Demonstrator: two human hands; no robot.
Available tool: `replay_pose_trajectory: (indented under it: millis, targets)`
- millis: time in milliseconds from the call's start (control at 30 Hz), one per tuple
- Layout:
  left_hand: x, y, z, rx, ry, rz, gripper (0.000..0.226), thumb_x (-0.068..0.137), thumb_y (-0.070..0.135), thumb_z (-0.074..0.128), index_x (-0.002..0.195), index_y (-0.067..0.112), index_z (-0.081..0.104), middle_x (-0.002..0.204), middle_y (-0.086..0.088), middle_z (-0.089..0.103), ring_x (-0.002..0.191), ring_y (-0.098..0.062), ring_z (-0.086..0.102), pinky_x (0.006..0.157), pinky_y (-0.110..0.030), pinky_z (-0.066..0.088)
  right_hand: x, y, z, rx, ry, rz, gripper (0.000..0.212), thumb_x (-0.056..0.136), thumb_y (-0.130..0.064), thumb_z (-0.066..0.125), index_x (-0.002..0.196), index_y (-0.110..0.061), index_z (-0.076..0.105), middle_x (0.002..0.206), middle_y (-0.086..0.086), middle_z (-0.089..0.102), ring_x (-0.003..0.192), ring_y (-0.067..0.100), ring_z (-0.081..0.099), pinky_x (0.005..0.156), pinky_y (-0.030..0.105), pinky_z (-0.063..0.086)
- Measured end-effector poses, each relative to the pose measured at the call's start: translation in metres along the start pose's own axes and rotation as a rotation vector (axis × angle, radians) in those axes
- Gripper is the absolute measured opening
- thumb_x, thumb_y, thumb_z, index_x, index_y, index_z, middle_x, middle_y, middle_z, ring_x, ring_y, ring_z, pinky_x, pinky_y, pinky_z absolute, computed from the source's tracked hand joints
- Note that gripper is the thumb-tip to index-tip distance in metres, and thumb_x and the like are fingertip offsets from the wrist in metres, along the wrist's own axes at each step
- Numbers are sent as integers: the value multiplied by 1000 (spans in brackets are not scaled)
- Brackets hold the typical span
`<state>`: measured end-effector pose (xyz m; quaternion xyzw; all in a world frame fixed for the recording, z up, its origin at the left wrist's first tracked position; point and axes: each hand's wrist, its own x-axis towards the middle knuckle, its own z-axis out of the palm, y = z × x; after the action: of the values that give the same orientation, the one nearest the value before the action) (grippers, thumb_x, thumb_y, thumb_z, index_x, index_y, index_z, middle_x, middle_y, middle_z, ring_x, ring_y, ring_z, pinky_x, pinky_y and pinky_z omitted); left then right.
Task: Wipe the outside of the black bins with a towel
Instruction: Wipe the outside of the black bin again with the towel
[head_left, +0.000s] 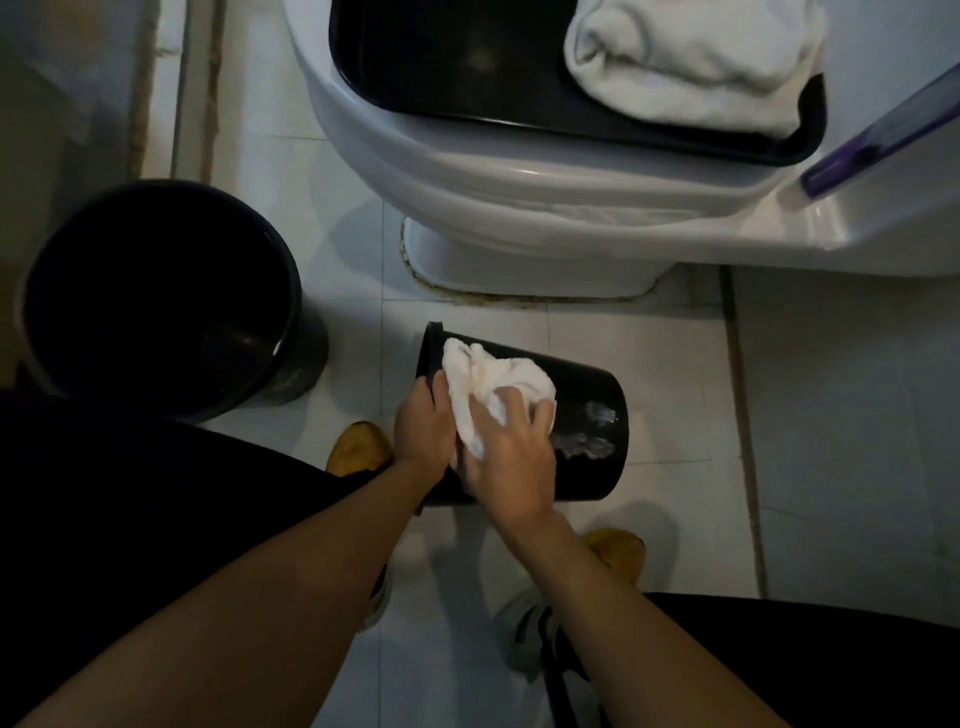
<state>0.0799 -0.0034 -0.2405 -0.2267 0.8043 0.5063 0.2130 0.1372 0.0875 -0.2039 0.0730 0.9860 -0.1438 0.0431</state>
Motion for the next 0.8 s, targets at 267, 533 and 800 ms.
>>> replay_pose_trajectory:
  millis: [267, 533, 800]
  targets:
    - [5, -1, 2, 15, 43, 54, 44, 103, 41, 32, 89, 7, 57, 79, -10, 61, 76, -24, 62, 73, -41, 54, 86, 6, -2, -10, -144, 431, 42, 86, -42, 67, 120, -17, 65, 142, 2, 37, 122, 32, 31, 96, 41, 46]
    - [6, -6, 0, -44, -1, 12, 46, 102, 44, 32, 88, 9, 59, 77, -7, 61, 76, -21, 62, 69, -34, 50, -19, 6, 9, -43, -14, -16, 66, 65, -31, 85, 127, -22, 62, 123, 7, 44, 107, 32, 39, 68, 39, 57]
    - [-2, -4, 3, -65, 66, 20, 43, 103, 40, 32, 89, 7, 57, 80, -11, 61, 77, -26, 60, 74, -41, 51, 89, -11, -3, -36, -178, 461, 39, 85, -41, 65, 120, -22, 65, 146, 2, 33, 123, 32, 31, 93, 38, 43]
